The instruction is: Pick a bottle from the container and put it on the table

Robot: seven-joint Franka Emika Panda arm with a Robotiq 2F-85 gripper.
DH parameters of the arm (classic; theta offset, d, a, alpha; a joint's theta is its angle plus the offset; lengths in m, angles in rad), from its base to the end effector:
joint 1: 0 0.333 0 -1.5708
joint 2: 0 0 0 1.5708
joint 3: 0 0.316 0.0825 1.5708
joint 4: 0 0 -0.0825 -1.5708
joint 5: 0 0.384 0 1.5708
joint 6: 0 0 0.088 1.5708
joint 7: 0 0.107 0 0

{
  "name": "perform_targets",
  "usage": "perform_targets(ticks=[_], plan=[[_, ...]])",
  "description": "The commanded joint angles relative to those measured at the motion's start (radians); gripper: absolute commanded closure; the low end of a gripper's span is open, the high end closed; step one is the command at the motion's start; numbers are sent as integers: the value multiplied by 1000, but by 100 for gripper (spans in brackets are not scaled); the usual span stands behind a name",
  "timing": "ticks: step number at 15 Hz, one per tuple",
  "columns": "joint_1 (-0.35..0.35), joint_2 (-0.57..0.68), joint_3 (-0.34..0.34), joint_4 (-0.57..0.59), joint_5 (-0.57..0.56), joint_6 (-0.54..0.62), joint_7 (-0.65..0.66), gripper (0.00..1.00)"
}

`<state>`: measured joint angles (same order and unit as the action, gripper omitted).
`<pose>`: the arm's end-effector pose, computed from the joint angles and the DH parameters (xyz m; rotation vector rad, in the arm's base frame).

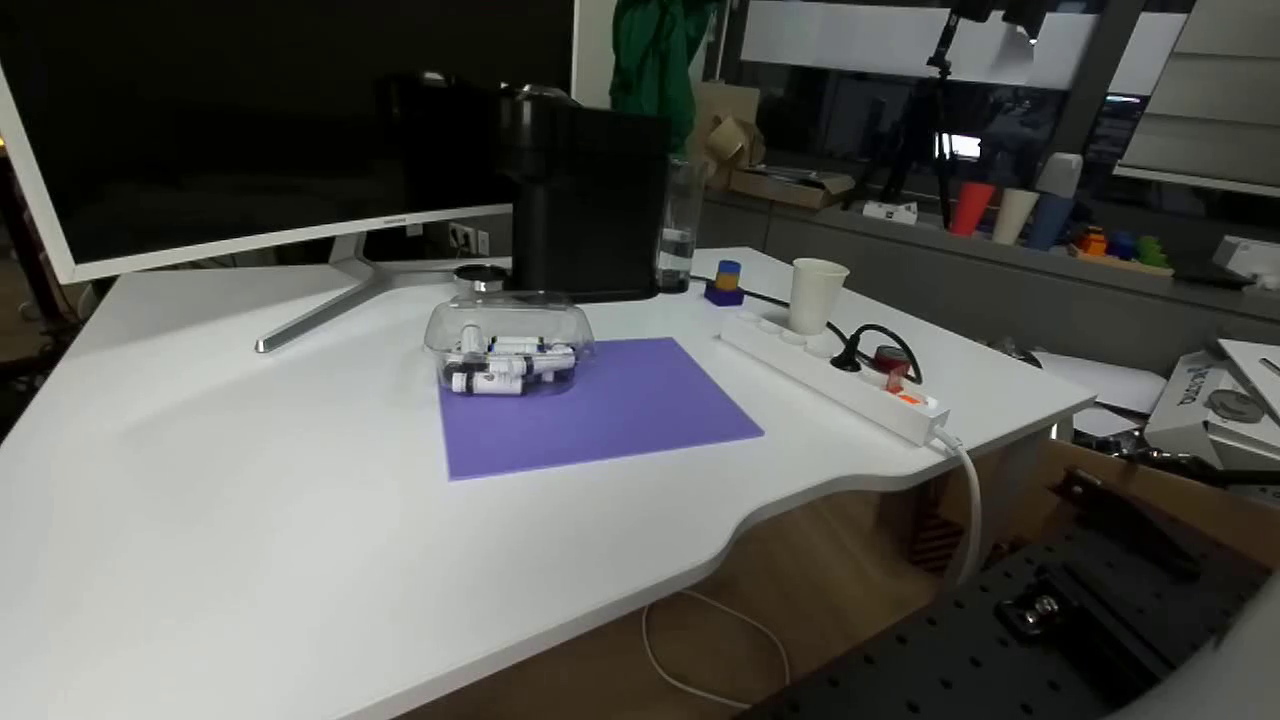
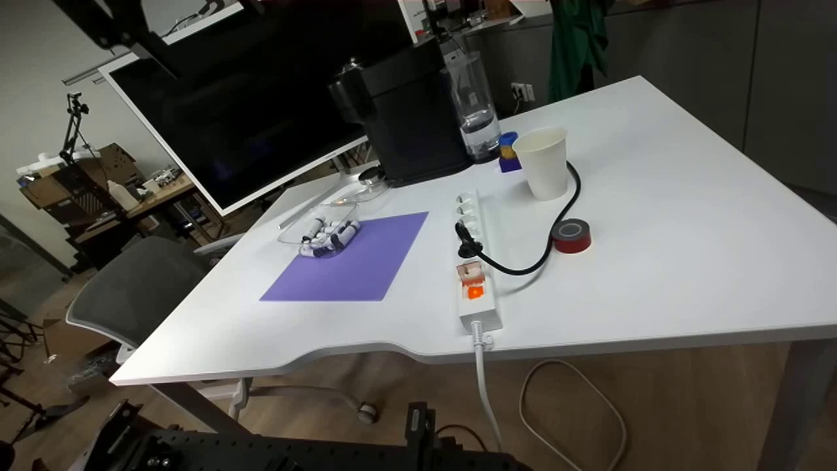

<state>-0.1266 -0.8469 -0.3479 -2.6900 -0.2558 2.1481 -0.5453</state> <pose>0.2916 -0.1659 0.4877 2.9877 0.3855 0.4031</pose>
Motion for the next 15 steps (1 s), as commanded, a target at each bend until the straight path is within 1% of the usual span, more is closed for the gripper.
perform_targets(ticks=[1, 4, 6, 9, 11, 12, 15], plan=[[-2, 1, 2, 2, 3, -3, -1, 0], [-3, 12, 10, 6, -4, -4, 5, 0], [-2, 66, 14, 26, -5, 24, 29, 0], [9, 207, 29, 71, -8, 119, 68, 0], [13, 333, 52, 106, -2, 218, 109, 0], [32, 386, 50, 123, -16, 253, 142, 0], [77, 572, 75, 207, 18, 287, 202, 0]])
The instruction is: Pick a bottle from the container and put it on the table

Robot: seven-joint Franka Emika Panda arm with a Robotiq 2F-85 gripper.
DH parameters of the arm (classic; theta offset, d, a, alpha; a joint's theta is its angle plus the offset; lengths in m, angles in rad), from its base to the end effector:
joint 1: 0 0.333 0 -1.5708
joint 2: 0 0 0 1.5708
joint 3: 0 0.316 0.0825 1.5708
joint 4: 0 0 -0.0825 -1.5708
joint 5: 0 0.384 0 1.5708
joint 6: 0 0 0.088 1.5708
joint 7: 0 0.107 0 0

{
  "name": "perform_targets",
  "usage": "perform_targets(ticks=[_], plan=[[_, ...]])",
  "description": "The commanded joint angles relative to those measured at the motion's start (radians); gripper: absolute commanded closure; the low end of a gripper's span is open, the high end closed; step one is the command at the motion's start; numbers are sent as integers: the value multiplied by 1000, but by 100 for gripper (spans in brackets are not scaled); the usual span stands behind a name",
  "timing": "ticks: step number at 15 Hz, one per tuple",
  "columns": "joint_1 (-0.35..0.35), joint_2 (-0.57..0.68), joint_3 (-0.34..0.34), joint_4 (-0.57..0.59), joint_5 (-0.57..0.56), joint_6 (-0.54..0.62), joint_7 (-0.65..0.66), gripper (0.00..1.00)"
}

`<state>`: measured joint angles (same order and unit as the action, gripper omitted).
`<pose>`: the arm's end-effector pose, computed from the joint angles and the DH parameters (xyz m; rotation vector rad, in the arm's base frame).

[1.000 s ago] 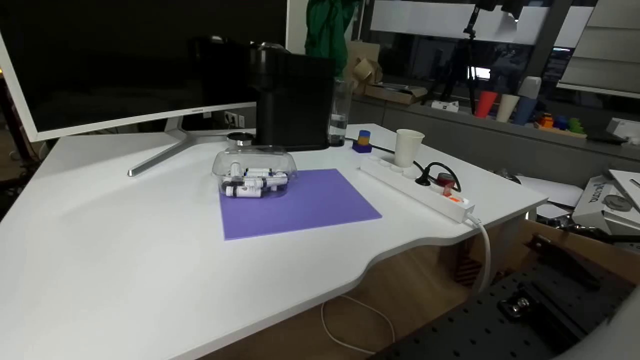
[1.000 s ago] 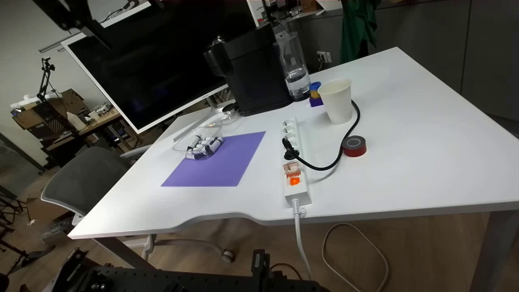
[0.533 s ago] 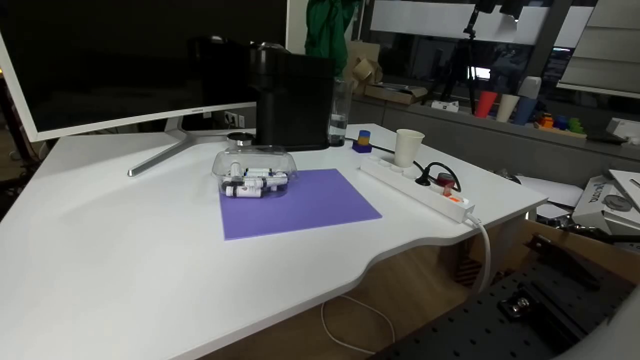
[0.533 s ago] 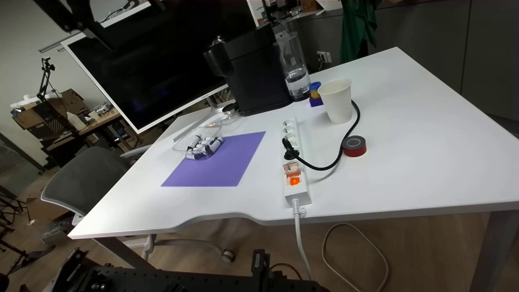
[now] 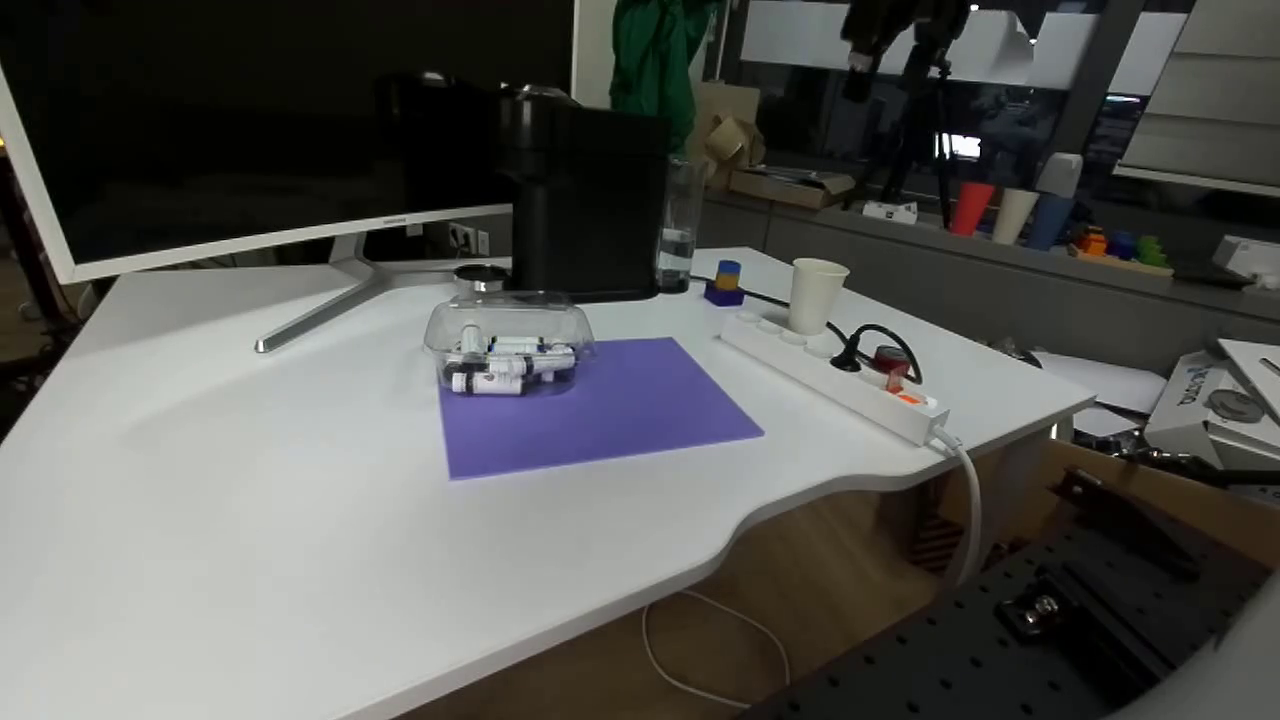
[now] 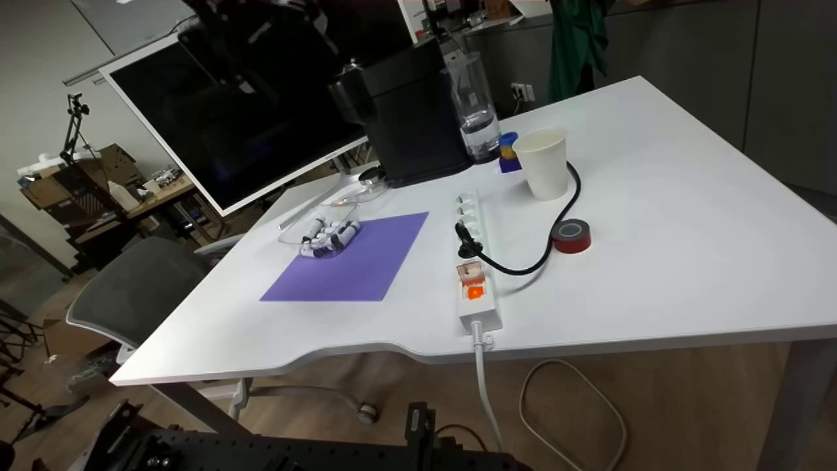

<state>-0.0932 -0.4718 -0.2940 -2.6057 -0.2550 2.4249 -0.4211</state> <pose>0.3844 -0.1582 0.4313 2.9399 0.3175 0.3534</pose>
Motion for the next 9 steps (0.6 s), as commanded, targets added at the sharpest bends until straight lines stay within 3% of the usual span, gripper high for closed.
perform_targets(ticks=[1, 5, 9], plan=[[63, 260, 29, 158, 36, 7, 87, 0], [72, 509, 141, 325, 147, -20, 116, 0], [79, 670, 227, 457, 201, -56, 162, 0]])
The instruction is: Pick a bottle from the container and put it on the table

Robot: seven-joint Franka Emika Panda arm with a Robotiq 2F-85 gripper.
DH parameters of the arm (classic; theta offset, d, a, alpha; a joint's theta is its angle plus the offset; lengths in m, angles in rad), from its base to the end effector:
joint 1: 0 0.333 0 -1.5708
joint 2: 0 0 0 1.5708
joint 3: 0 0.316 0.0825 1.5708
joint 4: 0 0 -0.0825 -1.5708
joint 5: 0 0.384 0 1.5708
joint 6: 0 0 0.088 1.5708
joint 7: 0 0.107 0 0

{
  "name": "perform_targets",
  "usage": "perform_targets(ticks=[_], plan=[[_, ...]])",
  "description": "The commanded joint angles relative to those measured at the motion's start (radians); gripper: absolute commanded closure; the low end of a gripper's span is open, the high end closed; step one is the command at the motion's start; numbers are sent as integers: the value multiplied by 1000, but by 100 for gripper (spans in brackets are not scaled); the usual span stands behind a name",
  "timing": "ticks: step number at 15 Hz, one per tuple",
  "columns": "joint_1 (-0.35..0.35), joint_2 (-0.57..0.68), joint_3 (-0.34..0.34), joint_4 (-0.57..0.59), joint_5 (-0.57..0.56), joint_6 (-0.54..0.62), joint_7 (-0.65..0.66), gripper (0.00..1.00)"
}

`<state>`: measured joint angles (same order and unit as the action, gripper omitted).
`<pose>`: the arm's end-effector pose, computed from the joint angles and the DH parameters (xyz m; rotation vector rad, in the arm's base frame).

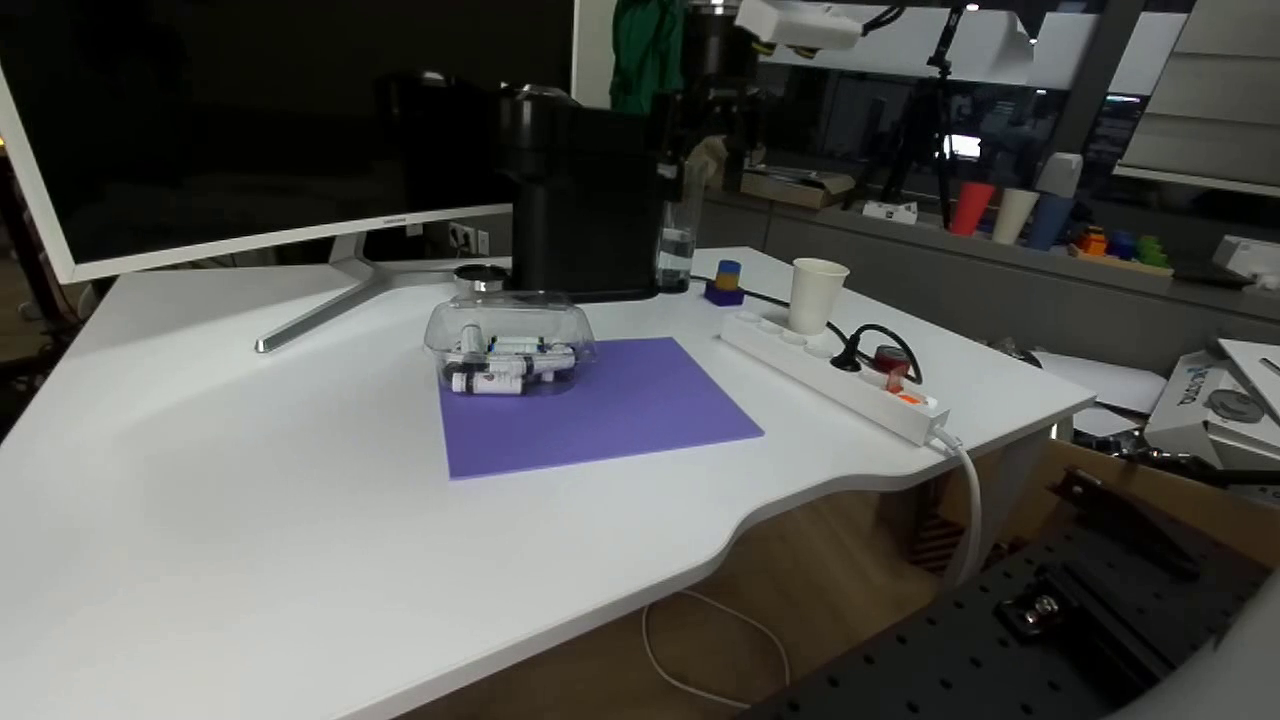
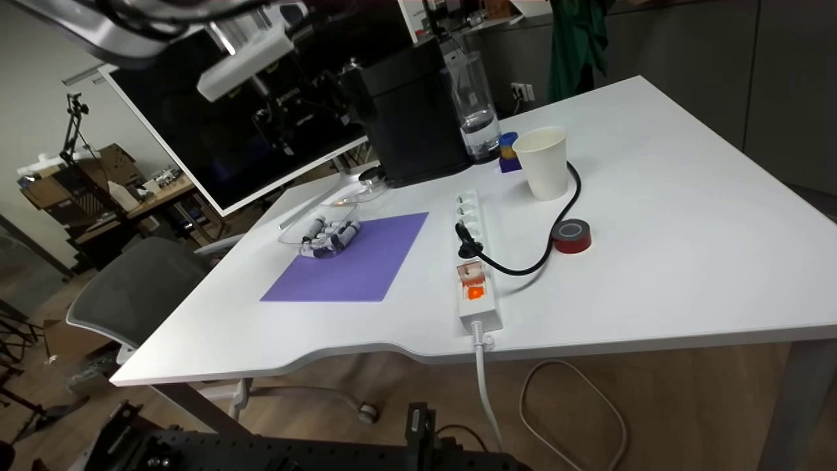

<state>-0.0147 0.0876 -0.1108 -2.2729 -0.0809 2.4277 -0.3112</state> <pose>0.5296 -0.0669 0.3254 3.0397 0.3755 0.0794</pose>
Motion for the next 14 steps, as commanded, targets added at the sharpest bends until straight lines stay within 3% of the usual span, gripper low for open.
perform_targets(ticks=[1, 6, 8, 14], plan=[[-18, 43, 41, 36, 7, -11, 14, 0], [-14, 119, 63, 106, 16, -30, 32, 0], [4, 159, 71, 124, 4, 25, 102, 0], [124, 322, 60, 234, -66, 146, 479, 0]])
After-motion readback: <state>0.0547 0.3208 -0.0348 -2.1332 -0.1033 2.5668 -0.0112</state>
